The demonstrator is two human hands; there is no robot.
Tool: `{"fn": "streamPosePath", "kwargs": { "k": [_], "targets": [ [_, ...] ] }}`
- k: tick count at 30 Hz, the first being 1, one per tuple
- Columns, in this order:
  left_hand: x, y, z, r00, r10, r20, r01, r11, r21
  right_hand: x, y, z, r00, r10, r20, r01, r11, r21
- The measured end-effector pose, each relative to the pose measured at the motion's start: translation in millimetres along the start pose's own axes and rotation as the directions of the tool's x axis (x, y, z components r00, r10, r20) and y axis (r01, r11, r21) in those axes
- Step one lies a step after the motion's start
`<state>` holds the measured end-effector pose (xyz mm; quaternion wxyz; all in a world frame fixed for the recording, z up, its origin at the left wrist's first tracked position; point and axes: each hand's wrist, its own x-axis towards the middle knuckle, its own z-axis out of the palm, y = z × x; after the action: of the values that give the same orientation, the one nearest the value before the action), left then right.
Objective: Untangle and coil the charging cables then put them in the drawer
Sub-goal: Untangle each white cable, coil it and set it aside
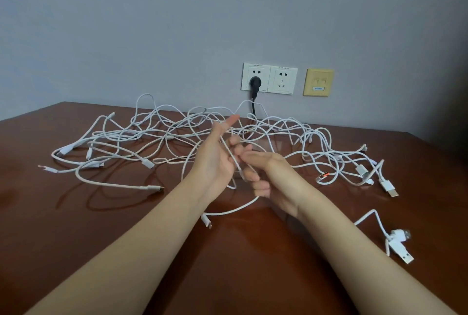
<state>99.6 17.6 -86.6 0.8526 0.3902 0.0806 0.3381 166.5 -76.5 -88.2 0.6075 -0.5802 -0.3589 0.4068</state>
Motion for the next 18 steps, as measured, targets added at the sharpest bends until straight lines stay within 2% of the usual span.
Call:
{"fn": "streamPosePath", "kwargs": {
  "k": [5,12,15,18],
  "targets": [
    [-0.3,7.1,3.9,1.000,-0.008,-0.011,0.008,0.999,-0.046,-3.7,-8.1,-6.5,1.000,-0.028,-0.014,0.025,0.984,-0.179],
    [-1.8,20.6,6.9,1.000,0.000,-0.011,-0.001,0.993,-0.120,-7.8,-15.4,-13.0,0.980,-0.188,-0.066,0.152,0.918,-0.366],
    [0.2,34.6,0.2,0.999,0.030,-0.015,-0.032,0.982,-0.186,-12.1,-19.2,-29.1,0.959,-0.241,-0.151,0.148,0.875,-0.460],
    [-0.1,40.0,-8.4,0.999,0.007,-0.037,-0.012,0.990,-0.139,-13.6,-21.1,-42.5,0.931,-0.271,-0.245,0.177,0.922,-0.345]
  ]
}}
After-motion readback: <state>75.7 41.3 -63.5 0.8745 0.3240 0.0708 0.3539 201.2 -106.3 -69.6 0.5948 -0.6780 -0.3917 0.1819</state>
